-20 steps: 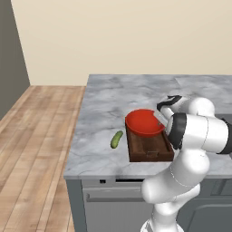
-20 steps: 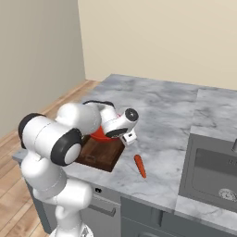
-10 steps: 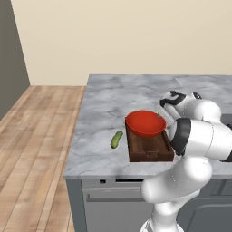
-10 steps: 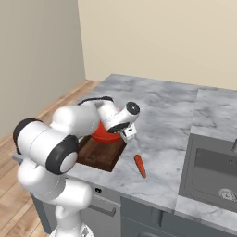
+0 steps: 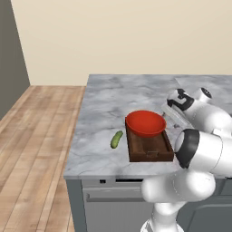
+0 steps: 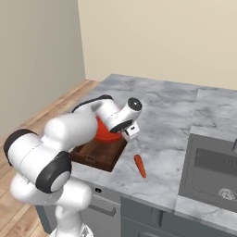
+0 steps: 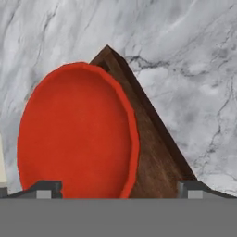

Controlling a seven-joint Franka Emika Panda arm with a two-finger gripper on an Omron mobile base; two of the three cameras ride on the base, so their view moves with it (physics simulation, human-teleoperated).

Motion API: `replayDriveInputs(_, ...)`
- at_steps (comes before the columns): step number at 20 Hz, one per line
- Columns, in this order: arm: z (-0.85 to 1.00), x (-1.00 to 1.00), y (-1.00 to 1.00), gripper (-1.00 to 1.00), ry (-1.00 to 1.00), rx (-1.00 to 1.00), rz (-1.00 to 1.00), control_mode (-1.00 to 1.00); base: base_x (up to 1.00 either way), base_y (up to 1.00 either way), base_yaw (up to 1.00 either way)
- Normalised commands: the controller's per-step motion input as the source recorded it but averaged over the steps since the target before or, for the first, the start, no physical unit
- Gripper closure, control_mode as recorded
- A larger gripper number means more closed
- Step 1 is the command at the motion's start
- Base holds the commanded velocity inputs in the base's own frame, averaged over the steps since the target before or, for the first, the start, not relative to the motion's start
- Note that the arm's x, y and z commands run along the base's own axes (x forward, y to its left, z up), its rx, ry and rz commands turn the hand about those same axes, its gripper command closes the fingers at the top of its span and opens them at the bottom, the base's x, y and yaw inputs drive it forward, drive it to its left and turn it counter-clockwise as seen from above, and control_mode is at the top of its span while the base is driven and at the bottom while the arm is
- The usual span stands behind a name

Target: Place the two vegetables and bowl onto the tray for setting up a vegetable dip station.

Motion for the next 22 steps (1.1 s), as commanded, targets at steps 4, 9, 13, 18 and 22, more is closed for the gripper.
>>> replayDriveInputs(4,0.11,-0.47,-0.15,-1.0,0.0,-0.16,0.31,-1.0,0.0,0.0,0.0)
replayDriveInputs(9,0.08,-0.48,-0.13,-1.0,0.0,-0.2,0.4,-1.0,0.0,0.0,0.0)
replayDriveInputs(13,0.06,-0.5,-0.14,-1.0,-0.05,-0.19,0.5,-1.0,0.0,0.0,0.0)
replayDriveInputs(18,0.0,-0.42,-0.2,-1.0,-0.16,-0.22,0.45,-1.0,0.0,0.0,0.0)
replayDriveInputs(22,-0.08,-0.15,-0.16,-1.0,-0.14,-0.22,0.36,-1.0,0.0,0.0,0.0)
